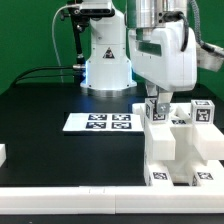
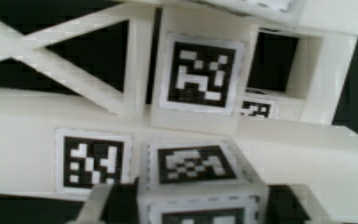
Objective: Assemble chair
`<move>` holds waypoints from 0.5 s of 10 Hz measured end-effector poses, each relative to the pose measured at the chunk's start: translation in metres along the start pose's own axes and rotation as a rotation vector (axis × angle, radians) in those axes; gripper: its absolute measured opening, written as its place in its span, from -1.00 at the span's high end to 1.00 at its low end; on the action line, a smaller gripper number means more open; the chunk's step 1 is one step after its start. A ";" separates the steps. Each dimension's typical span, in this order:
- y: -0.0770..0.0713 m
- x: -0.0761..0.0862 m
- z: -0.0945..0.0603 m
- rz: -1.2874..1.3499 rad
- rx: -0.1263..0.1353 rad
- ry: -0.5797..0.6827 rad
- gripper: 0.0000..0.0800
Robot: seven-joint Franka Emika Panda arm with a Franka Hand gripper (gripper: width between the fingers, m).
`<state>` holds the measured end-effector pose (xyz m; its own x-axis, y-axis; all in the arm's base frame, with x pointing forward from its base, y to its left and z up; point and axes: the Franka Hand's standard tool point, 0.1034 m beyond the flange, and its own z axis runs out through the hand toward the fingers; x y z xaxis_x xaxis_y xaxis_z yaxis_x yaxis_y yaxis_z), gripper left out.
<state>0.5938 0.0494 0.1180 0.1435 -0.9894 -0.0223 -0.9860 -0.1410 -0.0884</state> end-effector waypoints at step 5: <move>0.000 -0.003 -0.001 -0.544 -0.020 -0.006 -0.51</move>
Offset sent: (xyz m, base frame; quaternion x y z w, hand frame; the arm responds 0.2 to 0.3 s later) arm 0.0106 0.0175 0.0071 0.0000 -0.0548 -0.4779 0.8767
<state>0.5929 0.0519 0.1191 0.6338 -0.7733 0.0153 -0.7708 -0.6332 -0.0696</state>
